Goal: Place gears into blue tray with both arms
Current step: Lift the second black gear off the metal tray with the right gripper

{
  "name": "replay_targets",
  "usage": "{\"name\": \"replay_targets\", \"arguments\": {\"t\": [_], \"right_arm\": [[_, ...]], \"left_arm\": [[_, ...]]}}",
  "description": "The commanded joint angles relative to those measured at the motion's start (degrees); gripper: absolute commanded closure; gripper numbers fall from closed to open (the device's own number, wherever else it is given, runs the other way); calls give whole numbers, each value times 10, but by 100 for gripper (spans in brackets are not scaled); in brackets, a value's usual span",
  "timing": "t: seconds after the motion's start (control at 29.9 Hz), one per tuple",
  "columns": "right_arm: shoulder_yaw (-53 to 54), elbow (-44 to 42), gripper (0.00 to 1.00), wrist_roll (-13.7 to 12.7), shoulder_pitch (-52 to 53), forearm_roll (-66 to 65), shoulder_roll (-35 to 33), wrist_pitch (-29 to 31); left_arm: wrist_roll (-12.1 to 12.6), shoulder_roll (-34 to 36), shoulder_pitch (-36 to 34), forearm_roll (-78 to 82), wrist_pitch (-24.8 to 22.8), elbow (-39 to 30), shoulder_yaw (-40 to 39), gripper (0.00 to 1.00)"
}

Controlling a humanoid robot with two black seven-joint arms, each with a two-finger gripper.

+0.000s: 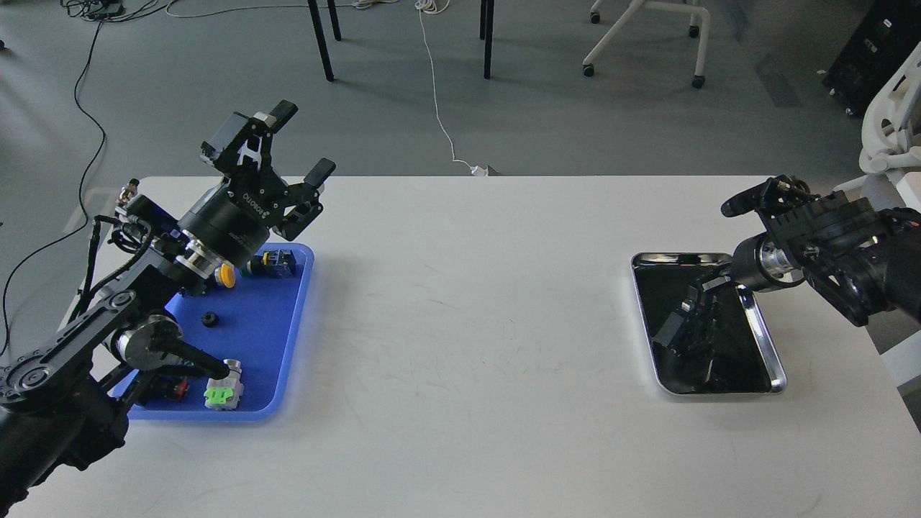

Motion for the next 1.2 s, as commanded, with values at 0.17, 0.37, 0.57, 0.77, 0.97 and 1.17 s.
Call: {"name": "replay_targets", "arguments": {"t": [0.17, 0.37, 0.57, 0.77, 0.97, 1.17], "right_arm": [[2, 3, 83, 0, 3, 1, 1, 0], [2, 8, 83, 0, 10, 5, 2, 0], [2, 22, 83, 0, 14, 21, 4, 0], [2, 57, 83, 0, 32, 21, -4, 1], [2, 111, 83, 0, 70, 21, -29, 4], [2, 184, 83, 0, 129, 21, -56, 27]], "left_arm": [[0, 0, 0, 0, 0, -1, 0, 2], [0, 0, 0, 0, 0, -2, 0, 2], [0, 0, 0, 0, 0, -3, 0, 2], [0, 0, 0, 0, 0, -3, 0, 2], [0, 1, 0, 0, 0, -3, 0, 2], [0, 0, 0, 0, 0, -3, 0, 2]]}}
